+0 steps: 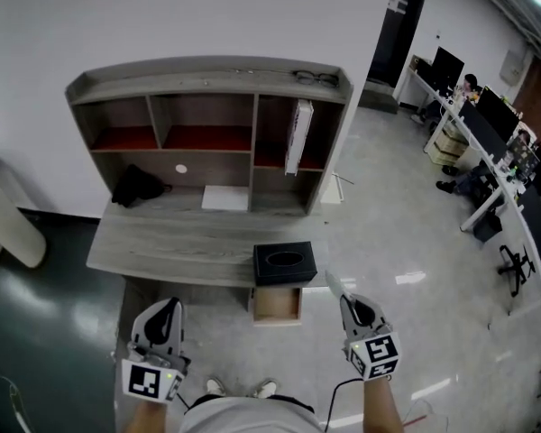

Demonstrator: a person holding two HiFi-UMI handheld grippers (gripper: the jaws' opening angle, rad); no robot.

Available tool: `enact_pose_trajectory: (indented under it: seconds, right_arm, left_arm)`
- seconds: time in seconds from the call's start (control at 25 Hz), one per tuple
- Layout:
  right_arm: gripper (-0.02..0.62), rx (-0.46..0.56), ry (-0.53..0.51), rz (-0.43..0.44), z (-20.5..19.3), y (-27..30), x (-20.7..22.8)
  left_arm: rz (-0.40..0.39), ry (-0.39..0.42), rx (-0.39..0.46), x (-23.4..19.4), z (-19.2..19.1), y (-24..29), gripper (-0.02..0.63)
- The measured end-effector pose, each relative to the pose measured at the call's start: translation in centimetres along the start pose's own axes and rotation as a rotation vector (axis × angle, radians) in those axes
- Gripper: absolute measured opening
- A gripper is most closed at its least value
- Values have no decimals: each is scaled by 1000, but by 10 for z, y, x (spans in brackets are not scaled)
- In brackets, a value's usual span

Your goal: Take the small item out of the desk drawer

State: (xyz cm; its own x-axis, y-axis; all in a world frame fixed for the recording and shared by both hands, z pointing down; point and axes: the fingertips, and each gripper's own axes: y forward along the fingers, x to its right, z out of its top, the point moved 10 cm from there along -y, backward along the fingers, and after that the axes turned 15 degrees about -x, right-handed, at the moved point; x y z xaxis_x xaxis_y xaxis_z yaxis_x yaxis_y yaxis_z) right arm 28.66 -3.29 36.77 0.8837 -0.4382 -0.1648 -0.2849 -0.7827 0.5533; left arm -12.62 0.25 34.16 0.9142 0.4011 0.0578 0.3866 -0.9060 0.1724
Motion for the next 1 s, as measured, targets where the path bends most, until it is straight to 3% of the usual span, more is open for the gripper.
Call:
enact_pose_trajectory:
  seconds: [0.56, 1.0]
  right_arm:
    - [29, 286, 150, -110, 27, -109, 16]
    - [29, 335, 216, -147, 22, -126, 4]
  left_arm:
    - [97, -28, 52, -26, 5, -25, 17]
    - [97, -61, 34, -26, -2, -37, 17]
